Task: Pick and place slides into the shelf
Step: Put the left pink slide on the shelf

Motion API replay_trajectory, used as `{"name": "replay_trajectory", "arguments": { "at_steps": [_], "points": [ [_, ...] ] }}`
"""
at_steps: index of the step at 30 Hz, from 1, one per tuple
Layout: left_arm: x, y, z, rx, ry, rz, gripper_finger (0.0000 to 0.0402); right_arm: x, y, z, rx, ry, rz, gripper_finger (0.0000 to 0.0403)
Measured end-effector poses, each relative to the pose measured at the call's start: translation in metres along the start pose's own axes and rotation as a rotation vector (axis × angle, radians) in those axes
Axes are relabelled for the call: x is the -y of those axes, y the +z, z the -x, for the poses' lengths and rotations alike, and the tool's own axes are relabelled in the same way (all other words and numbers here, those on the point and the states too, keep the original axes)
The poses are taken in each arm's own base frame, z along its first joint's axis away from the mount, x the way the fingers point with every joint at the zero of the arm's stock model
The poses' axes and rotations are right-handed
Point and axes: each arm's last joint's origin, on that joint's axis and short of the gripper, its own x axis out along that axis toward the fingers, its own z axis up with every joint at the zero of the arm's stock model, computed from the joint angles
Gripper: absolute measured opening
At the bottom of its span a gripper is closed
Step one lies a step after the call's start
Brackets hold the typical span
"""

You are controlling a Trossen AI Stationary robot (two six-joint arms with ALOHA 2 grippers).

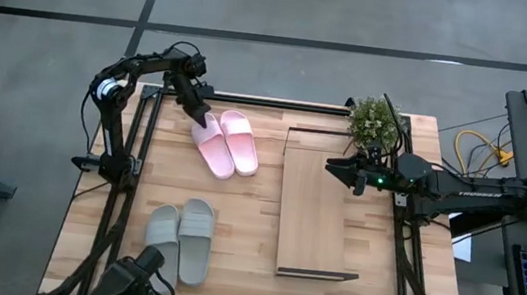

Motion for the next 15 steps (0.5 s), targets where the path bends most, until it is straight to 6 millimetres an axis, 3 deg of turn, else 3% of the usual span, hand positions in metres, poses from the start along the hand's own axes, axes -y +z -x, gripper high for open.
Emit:
{"name": "replay_trajectory", "arguments": {
  "at_steps": [6, 15],
  "points": [
    [-0.0011, 0.0006, -0.0006, 0.006, 0.011, -0.014, 0.0007, 0.0000, 0.0000, 0.0000, 0.000, 0.000, 0.015, 0.0226],
    [0.0020, -0.0028, -0.0003, -0.013, -0.041, -0.025, 0.0001, 0.0000, 0.0000, 0.0000, 0.000, 0.000, 0.015, 0.0226]
  ]
}}
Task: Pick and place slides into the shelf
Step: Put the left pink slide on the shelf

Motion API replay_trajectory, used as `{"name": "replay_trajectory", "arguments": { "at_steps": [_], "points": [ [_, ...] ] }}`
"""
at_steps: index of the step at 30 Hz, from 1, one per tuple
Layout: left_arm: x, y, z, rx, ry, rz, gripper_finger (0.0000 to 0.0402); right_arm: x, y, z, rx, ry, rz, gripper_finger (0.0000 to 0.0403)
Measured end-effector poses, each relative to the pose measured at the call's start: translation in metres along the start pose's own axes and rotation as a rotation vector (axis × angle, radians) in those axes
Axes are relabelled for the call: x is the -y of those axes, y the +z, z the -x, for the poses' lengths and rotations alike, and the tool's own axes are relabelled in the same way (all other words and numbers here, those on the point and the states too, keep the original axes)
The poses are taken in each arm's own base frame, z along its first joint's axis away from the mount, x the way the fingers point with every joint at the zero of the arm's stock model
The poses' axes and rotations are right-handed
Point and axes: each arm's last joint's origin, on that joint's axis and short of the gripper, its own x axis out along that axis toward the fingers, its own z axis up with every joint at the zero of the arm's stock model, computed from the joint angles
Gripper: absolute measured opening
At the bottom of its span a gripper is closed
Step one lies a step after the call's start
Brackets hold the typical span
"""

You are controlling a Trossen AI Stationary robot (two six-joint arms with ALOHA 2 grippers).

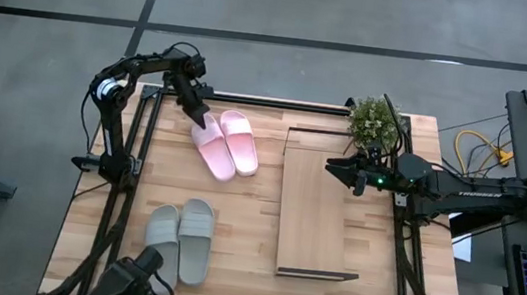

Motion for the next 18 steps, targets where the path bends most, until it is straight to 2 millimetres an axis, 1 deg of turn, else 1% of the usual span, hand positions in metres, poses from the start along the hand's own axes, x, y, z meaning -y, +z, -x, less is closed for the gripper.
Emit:
{"name": "replay_trajectory", "arguments": {
  "at_steps": [2, 11, 15, 18],
  "points": [
    [0.0017, -0.0013, 0.0003, -0.004, -0.031, 0.005, 0.0001, 0.0000, 0.0000, 0.0000, 0.000, 0.000, 0.000, 0.0226],
    [0.0057, -0.0041, 0.0033, -0.025, -0.044, 0.015, 0.0000, 0.0000, 0.0000, 0.0000, 0.000, 0.000, 0.000, 0.0226],
    [0.0075, -0.0056, 0.0045, -0.041, -0.055, -0.004, 0.0000, 0.0000, 0.0000, 0.0000, 0.000, 0.000, 0.000, 0.0226],
    [0.0102, -0.0068, 0.0058, -0.041, -0.095, -0.019, 0.0000, 0.0000, 0.0000, 0.0000, 0.000, 0.000, 0.000, 0.0226]
  ]
}}
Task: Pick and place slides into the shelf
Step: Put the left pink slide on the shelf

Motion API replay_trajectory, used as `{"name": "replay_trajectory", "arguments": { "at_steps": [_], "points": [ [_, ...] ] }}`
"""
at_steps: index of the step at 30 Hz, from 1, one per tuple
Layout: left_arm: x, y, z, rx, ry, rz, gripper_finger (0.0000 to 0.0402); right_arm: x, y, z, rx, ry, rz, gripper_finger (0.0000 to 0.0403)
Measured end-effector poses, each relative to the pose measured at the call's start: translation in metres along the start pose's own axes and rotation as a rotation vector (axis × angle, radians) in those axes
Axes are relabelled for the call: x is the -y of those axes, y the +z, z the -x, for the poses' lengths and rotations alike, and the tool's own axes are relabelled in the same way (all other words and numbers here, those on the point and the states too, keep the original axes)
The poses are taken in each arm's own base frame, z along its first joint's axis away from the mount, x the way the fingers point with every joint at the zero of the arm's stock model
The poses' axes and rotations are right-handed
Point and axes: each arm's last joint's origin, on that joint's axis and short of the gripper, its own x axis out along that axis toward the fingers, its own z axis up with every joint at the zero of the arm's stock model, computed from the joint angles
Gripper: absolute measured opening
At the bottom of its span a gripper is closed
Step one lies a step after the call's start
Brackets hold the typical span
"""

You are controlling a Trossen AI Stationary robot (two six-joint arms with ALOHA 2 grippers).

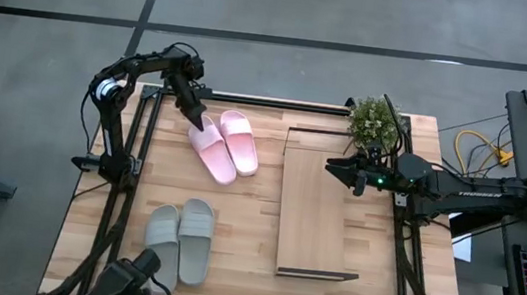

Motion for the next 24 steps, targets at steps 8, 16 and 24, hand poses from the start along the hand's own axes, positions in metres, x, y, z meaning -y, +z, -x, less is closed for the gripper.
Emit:
{"name": "replay_trajectory", "arguments": {
  "at_steps": [8, 16, 24],
  "points": [
    [0.011, -0.001, 0.007, 0.044, -0.082, -0.025, 0.0000, 0.000, 0.000, 0.000, 0.000, 0.000, 0.000, 0.0226],
    [0.020, -0.004, 0.015, 0.099, -0.130, -0.069, 0.0000, 0.000, 0.000, 0.000, 0.000, 0.000, 0.000, 0.0226],
    [0.028, -0.004, 0.019, 0.194, -0.243, -0.103, 0.0000, 0.000, 0.000, 0.000, 0.001, 0.000, -0.007, 0.0226]
  ]
}}
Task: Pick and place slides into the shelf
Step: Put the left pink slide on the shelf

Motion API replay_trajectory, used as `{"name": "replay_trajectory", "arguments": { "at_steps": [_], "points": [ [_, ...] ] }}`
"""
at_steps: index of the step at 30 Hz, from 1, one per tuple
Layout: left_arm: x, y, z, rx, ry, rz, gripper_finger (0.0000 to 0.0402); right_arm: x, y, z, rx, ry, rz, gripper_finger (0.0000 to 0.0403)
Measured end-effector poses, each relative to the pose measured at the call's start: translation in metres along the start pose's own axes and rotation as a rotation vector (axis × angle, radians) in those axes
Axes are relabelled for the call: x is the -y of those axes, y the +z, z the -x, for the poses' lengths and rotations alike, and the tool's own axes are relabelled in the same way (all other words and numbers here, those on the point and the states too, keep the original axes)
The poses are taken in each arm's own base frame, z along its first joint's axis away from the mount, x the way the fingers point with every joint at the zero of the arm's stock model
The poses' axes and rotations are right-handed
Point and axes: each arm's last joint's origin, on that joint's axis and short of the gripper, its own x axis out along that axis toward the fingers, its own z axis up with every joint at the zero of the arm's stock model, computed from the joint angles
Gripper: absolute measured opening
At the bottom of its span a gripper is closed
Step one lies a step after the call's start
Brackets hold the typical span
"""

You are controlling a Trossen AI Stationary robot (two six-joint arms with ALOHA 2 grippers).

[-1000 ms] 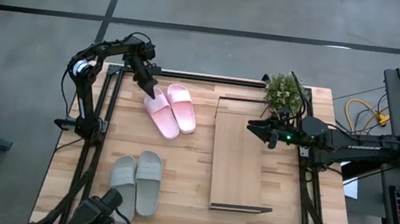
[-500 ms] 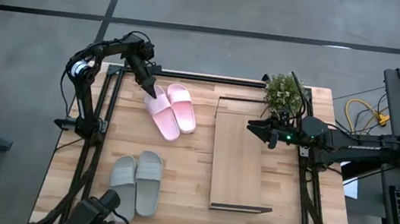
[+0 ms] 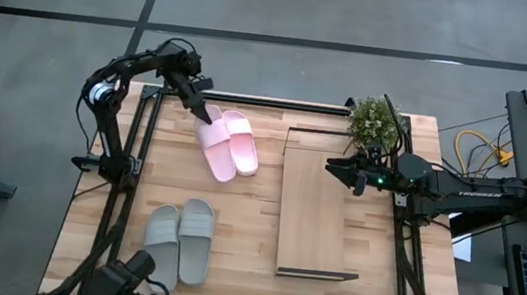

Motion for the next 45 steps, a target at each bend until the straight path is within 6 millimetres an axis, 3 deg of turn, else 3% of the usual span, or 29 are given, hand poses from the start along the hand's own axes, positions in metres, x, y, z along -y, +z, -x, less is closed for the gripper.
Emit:
{"name": "replay_trajectory", "arguments": {
  "at_steps": [10, 22, 33, 37, 45],
  "points": [
    [0.014, -0.002, 0.007, 0.035, -0.005, -0.037, 0.0000, 0.000, 0.000, 0.000, 0.000, 0.000, 0.000, 0.0226],
    [0.032, -0.001, 0.016, 0.204, -0.177, -0.113, 0.0000, 0.000, 0.000, 0.000, -0.001, 0.000, -0.020, 0.0226],
    [0.063, -0.007, 0.028, 0.314, -0.261, -0.232, 0.0000, 0.000, 0.000, 0.000, -0.003, -0.001, -0.080, 0.0227],
    [0.078, -0.010, 0.034, 0.356, -0.286, -0.298, 0.0000, 0.000, -0.001, -0.001, -0.006, -0.001, -0.080, 0.0250],
    [0.106, -0.014, 0.039, 0.389, -0.325, -0.390, 0.0000, 0.001, -0.004, -0.014, 0.010, -0.014, -0.121, 0.0336]
  ]
}}
